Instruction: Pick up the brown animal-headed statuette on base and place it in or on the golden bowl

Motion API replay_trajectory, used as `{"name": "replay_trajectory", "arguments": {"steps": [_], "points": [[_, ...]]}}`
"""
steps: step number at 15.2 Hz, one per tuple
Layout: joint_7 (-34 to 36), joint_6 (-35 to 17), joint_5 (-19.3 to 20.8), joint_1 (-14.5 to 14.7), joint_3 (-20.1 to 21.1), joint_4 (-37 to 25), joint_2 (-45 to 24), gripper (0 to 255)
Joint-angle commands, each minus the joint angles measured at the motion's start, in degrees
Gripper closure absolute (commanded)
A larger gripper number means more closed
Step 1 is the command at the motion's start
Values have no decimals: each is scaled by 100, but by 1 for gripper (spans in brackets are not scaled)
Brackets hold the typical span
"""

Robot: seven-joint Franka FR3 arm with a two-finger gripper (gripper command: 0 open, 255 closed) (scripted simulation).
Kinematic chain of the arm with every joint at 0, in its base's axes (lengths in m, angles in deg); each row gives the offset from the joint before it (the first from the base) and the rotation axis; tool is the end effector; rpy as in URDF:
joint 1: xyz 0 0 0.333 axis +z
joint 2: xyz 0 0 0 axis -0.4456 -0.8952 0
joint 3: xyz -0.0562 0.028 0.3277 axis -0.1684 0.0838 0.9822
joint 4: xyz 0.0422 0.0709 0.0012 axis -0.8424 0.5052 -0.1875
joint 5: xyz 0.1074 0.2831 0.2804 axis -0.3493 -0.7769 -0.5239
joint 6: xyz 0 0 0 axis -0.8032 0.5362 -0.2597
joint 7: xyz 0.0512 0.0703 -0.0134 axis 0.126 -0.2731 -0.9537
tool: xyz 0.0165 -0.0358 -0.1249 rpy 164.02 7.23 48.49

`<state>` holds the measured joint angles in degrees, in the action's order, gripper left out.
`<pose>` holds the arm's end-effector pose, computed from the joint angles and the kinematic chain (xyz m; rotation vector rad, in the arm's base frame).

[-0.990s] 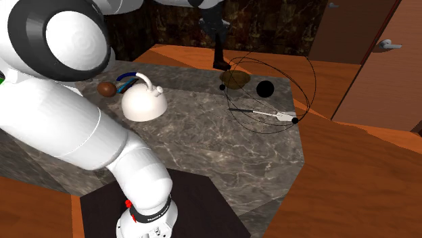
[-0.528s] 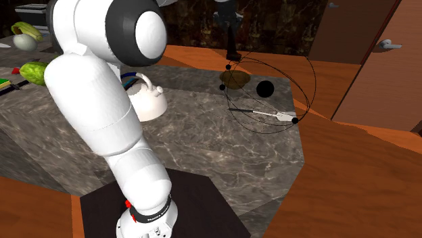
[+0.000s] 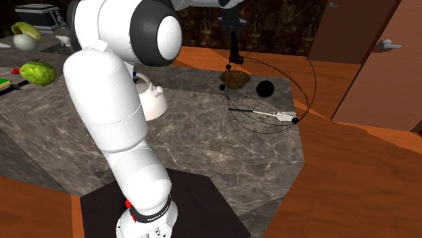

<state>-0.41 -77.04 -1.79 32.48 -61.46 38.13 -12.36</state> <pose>0.5569 0.3163 0.6124 -2.8827 -0.6672 -0.6967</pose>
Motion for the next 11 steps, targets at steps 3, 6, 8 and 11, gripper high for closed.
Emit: {"name": "replay_trajectory", "arguments": {"steps": [3,6,8,11], "points": [[15,-331,8,-4,-3,333,8,255],[28,-561,18,-5,-5,561,6,255],[40,-713,29,-6,-6,705,-3,255],[62,-939,54,-5,-7,911,-26,255]]}}
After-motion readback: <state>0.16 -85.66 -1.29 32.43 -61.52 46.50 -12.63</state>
